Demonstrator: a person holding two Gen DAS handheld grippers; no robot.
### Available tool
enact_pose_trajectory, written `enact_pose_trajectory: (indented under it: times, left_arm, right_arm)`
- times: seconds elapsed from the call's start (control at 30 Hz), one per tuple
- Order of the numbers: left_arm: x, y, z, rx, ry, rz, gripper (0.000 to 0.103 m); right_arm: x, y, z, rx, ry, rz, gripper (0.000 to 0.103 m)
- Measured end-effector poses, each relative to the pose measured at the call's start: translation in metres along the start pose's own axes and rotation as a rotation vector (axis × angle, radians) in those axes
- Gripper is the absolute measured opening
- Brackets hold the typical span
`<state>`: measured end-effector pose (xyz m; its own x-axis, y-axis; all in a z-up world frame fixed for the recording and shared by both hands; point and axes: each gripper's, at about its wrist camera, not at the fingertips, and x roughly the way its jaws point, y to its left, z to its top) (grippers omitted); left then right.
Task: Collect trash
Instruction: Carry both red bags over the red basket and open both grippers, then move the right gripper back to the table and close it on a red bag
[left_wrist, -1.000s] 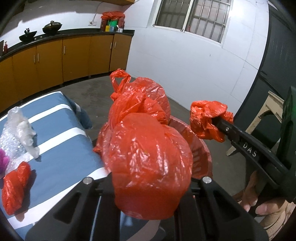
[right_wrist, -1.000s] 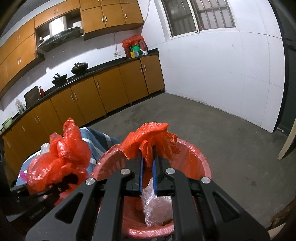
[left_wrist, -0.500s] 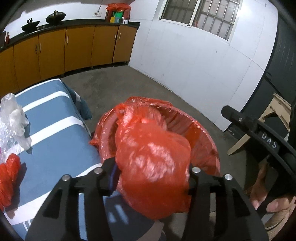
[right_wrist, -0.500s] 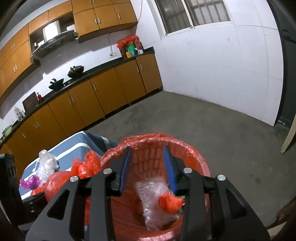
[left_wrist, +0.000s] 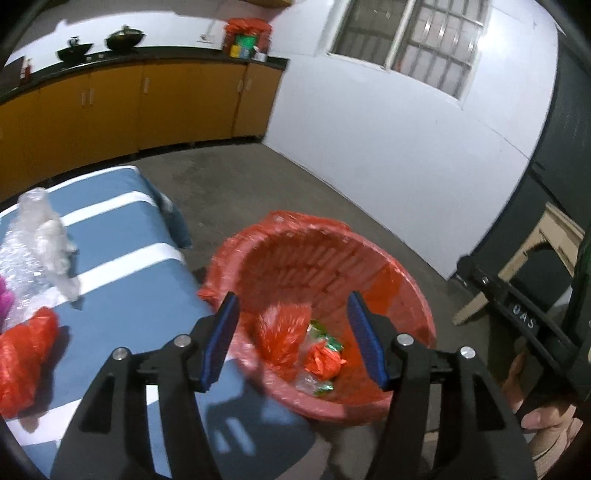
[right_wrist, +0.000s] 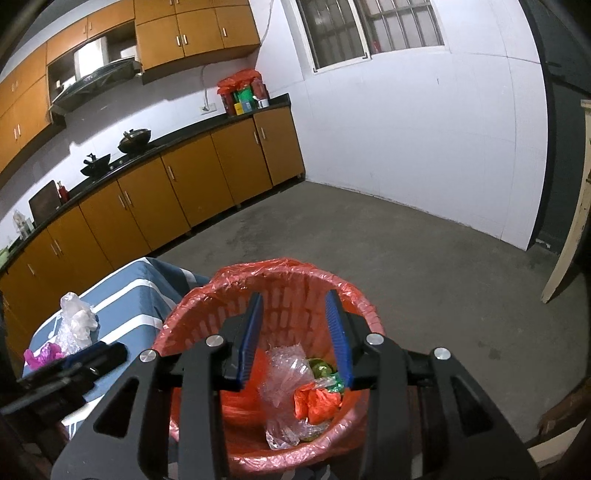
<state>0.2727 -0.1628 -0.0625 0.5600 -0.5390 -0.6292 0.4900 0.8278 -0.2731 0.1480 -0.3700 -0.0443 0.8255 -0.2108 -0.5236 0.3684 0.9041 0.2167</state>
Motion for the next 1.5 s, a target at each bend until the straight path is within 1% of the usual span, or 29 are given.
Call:
enact_pose_trajectory:
  times: [0.07,0.2,0.33,0.5,0.57,0.73,0.8,0.83,0.87,0.93,1.03,1.13,1.23,1.33,1.5]
  left_arm:
    - [-0.012,0.008,0.000,-0.007,-0.028,0.041,0.062]
    - [-0.042,0.027,-0.002,-0.009,-0.098,0.162,0.068]
    - [-0.078,0.054,-0.011,-0.010,-0.164,0.324,0.073]
    - [-0.120,0.098,-0.028,-0.048,-0.205,0.500,0.080]
    - [-0.138,0.122,-0.036,-0.083,-0.212,0.579,0.082]
    - [-0.178,0.176,-0.054,-0.188,-0.227,0.728,0.084]
    - [-0.192,0.196,-0.061,-0.232,-0.238,0.769,0.086]
    - [-0.200,0.206,-0.066,-0.261,-0.245,0.794,0.086]
    - [-0.207,0.214,-0.069,-0.284,-0.250,0.808,0.087]
    - [-0.221,0.227,-0.076,-0.321,-0.258,0.823,0.087]
    - [-0.234,0.242,-0.085,-0.359,-0.264,0.841,0.088]
    - [-0.244,0.252,-0.093,-0.386,-0.267,0.849,0.089]
    - [-0.254,0.262,-0.102,-0.412,-0.270,0.850,0.089]
    - [-0.261,0.273,-0.110,-0.428,-0.268,0.850,0.089]
    - [-0.263,0.284,-0.118,-0.451,-0.257,0.841,0.089]
  right_arm:
    - [-0.002,0.006,-0.001,-0.021,-0.003,0.006,0.037]
    - [-0.004,0.024,-0.001,-0.067,-0.003,0.031,0.036]
    - [-0.005,0.048,-0.005,-0.104,0.017,0.086,0.037]
    - [-0.002,0.100,-0.021,-0.189,0.061,0.184,0.037]
    - [0.000,0.129,-0.030,-0.228,0.084,0.237,0.037]
    - [0.001,0.193,-0.049,-0.300,0.131,0.350,0.037]
    - [0.000,0.218,-0.057,-0.326,0.145,0.386,0.044]
    - [-0.001,0.229,-0.060,-0.334,0.148,0.400,0.051]
    - [-0.001,0.244,-0.065,-0.346,0.151,0.421,0.055]
    - [-0.002,0.264,-0.072,-0.375,0.158,0.441,0.059]
    - [0.003,0.294,-0.087,-0.419,0.173,0.448,0.064]
    - [0.014,0.315,-0.100,-0.429,0.216,0.434,0.064]
    - [0.028,0.332,-0.113,-0.415,0.255,0.390,0.064]
    - [0.040,0.343,-0.122,-0.419,0.278,0.319,0.068]
    - [0.054,0.349,-0.135,-0.414,0.348,0.282,0.068]
